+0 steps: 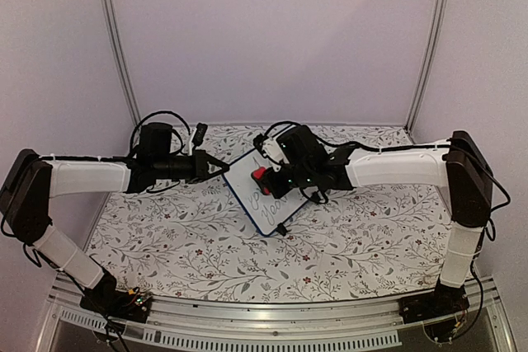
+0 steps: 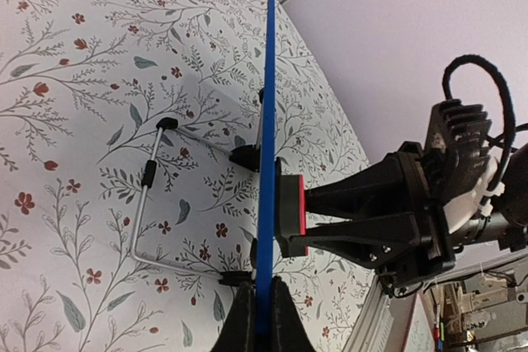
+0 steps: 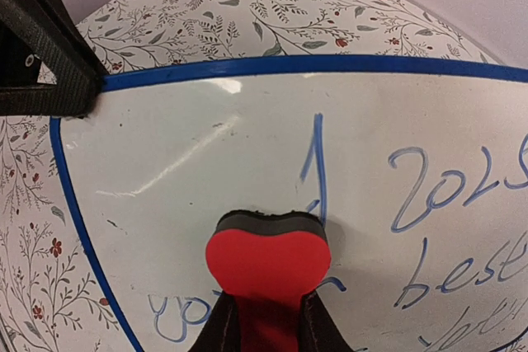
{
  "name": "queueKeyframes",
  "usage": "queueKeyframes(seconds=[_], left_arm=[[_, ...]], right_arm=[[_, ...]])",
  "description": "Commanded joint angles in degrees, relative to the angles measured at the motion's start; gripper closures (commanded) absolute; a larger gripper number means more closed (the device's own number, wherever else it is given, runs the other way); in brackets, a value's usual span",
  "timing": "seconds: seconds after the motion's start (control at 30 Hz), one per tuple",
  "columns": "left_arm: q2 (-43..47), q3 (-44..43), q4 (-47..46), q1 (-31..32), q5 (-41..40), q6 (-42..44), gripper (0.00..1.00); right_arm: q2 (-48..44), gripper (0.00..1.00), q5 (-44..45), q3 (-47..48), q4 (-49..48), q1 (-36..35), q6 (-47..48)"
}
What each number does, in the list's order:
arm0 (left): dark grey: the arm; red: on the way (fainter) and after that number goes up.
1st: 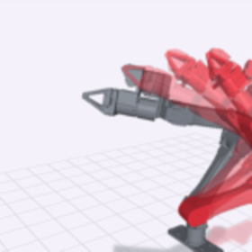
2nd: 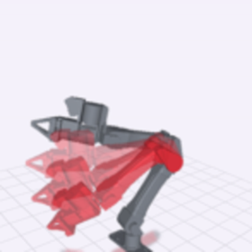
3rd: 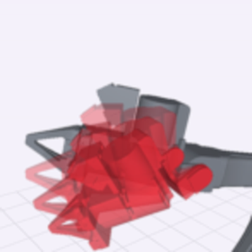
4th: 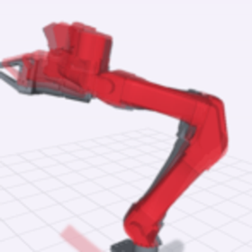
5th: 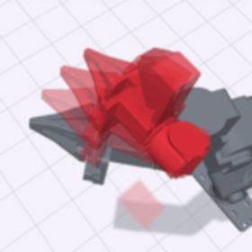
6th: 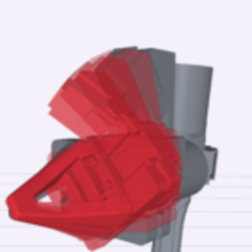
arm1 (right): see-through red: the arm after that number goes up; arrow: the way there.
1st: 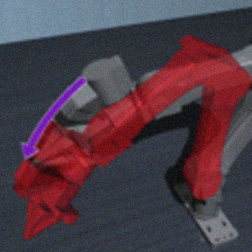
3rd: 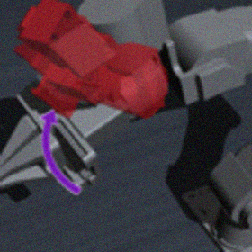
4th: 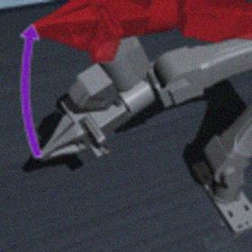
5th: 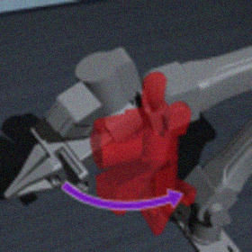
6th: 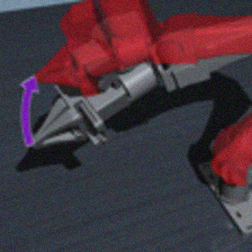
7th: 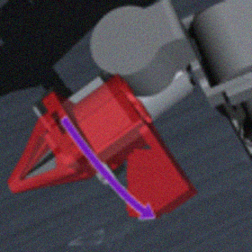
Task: Erase the whiteboard
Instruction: Erase the whiteboard at the center of the board.
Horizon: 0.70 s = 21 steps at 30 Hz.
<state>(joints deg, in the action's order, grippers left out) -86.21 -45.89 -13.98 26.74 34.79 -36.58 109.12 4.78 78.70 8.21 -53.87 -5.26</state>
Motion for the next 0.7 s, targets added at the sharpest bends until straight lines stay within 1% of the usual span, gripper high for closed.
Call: queueKeyframes(seconds=[0.0,0.3,0.4,0.53,0.67], left_arm=[[-0.35,-0.44,0.15,0.52,0.09,-0.61,0.99],[-0.38,-0.58,0.34,0.53,-0.08,-0.53,0.99],[-0.28,-0.55,0.31,0.51,-0.07,-0.53,0.99],[-0.03,-0.67,0.49,0.51,-0.07,-0.43,0.99],[-0.01,-0.63,0.39,0.56,-0.1,-0.59,0.99]], right_arm=[[0.46,0.94,0.26,-0.15,3.63,0.69,-0.38],[5.27,0.94,2.11,11.31,6.03,0.69,1.59],[6.45,0.94,1.86,13.22,6.61,0.69,2.06],[6.26,0.94,2.11,11.48,6.82,0.69,1.94],[4.02,0.94,2.12,6.33,5.81,0.69,1.16]])
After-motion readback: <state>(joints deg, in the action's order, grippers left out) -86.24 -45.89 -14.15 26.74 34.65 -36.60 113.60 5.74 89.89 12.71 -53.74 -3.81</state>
